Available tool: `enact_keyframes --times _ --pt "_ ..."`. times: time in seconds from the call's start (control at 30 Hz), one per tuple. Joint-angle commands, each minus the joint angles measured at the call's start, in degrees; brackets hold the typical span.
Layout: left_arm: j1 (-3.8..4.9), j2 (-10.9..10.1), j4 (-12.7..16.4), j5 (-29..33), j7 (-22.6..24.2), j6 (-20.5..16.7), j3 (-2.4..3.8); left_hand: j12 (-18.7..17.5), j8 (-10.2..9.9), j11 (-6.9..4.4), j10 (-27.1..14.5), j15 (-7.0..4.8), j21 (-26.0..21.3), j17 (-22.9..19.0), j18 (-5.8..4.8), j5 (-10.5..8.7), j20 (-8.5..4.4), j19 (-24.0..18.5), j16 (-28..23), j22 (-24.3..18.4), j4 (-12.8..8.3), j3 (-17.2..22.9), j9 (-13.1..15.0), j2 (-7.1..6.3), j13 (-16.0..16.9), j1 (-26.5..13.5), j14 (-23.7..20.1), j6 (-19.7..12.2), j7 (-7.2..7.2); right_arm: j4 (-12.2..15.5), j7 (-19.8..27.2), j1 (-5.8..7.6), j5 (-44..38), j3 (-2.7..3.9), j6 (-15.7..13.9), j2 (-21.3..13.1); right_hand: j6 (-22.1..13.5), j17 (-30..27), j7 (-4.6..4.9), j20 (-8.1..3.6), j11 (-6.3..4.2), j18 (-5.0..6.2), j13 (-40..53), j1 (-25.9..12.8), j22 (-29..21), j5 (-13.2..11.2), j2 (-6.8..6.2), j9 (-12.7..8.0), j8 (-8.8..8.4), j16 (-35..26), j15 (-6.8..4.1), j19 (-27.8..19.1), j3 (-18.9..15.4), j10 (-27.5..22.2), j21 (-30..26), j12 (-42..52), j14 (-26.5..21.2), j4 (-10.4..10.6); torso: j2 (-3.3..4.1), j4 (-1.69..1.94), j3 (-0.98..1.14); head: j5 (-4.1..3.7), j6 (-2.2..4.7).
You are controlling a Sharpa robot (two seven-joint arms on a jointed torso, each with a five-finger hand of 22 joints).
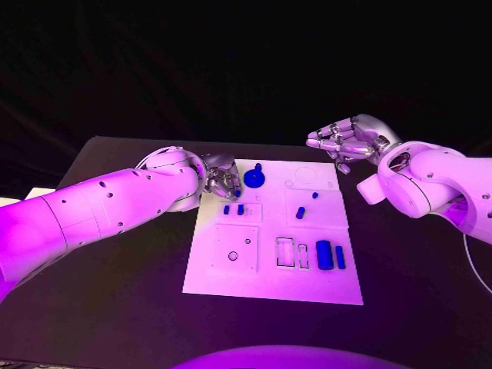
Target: Assemble the parts on the task board
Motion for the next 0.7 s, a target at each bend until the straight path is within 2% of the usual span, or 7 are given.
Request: enact_keyframes --times 0.03,0.43,0.53,0.57,0.6,0.7 --pt "0.02 0.07 0.04 -0.37 -0.38 0.71 0.03 -0.40 -0.27 0.23 -0.77 0.65 -0.35 -0.21 -0.75 -0.19 0.50 -0.01 -0.31 1.24 -0.16 0.43 -0.34 -0.51 -0.10 -0.40 1.35 -1.02 0.24 0.03 0.40 -0.04 -0.23 0.00 0.73 -0.01 -0.41 -0.03 -0.06 -0.11 0.05 0.88 -0.05 0.22 -0.05 0.35 0.35 0.00 0.28 -0.36 -0.16 -0.44 -0.34 -0.38 -0.31 0.05 2.28 0.05 0.00 0.00 -0.02 -0.04 -0.02" --pt "0.01 -0.05 -0.07 -0.28 -0.28 -0.22 0.04 -0.59 -0.27 1.19 -2.72 1.44 -0.99 -0.98 -0.62 -0.19 1.28 -0.30 -0.49 1.05 -0.50 0.68 -1.68 -1.61 -0.41 -1.28 1.07 -4.09 1.27 -0.13 -0.07 -0.04 -0.59 0.00 1.01 -0.13 -0.52 -0.37 -0.03 -0.10 0.06 0.99 -0.55 0.33 -0.67 0.31 0.33 -0.02 0.25 -0.66 -0.15 -0.73 -0.40 -0.79 -0.71 -0.46 2.17 0.02 -0.02 0.02 -0.04 -0.09 -0.04" --pt "0.01 -0.21 -0.13 -0.27 -0.25 -0.61 0.05 -0.60 -0.24 1.33 -3.05 1.56 -1.25 -1.20 -0.56 -0.21 1.40 -0.39 -0.56 0.92 -0.54 0.66 -1.89 -1.72 -0.47 -1.41 1.00 -4.47 1.40 -0.41 -1.26 -0.04 -1.46 0.00 2.13 -0.19 -0.72 -0.67 0.02 -0.05 0.13 1.21 -4.98 0.91 -2.06 0.14 0.60 -0.05 0.26 -1.00 -0.10 -1.42 -0.46 -3.98 -1.71 -5.17 2.02 -0.06 -0.04 0.03 -0.06 -0.16 -0.01" --pt "0.01 -0.31 -0.14 -0.25 -0.20 -0.83 0.05 -0.61 -0.23 1.34 -3.11 1.57 -1.30 -1.23 -0.55 -0.21 1.42 -0.41 -0.57 0.89 -0.55 0.66 -1.92 -1.73 -0.48 -1.41 0.99 -4.51 1.42 -0.60 -2.08 -0.04 -2.14 0.00 2.96 -0.21 -0.86 -2.15 0.08 -0.02 0.19 1.62 -7.27 1.28 -4.39 0.02 0.82 -0.06 0.26 -2.38 -0.04 -2.58 -0.47 -5.60 -3.33 -7.85 1.50 -0.06 -0.07 0.03 -0.06 -0.19 0.00" --pt "0.02 -0.52 -0.18 0.09 -0.03 -1.35 0.06 -0.64 -0.22 1.47 -3.49 1.67 -1.59 -1.45 -0.49 -0.20 1.52 -0.51 -0.65 0.74 -0.60 0.67 -2.07 -1.78 -0.55 -1.46 0.92 -4.80 1.53 -1.02 -3.45 -0.04 -3.84 0.00 4.38 -0.24 -0.82 -5.98 0.16 0.06 0.27 2.56 -10.08 2.26 -10.09 -0.07 1.40 -0.04 0.39 -6.07 0.00 -5.40 -0.17 -7.39 -7.39 -11.68 0.07 -0.13 -0.10 0.03 -0.05 -0.20 0.05" --pt "0.05 -1.16 0.06 1.75 0.52 -2.45 0.08 -0.62 -0.25 1.89 -5.13 2.03 -4.42 -2.57 0.06 -0.18 1.85 -1.44 -1.21 -0.85 -0.90 0.69 -2.53 -1.85 -0.90 -1.31 0.46 -6.06 1.81 -1.90 -5.69 -0.04 -8.38 -0.03 6.73 -0.18 -0.08 -11.19 0.45 0.10 0.57 3.41 -17.47 5.28 -15.81 -0.96 2.02 0.01 0.81 -11.45 0.17 -7.64 1.12 -9.04 -12.05 -21.01 -1.45 -0.87 -0.10 0.01 -0.10 -0.25 0.18"
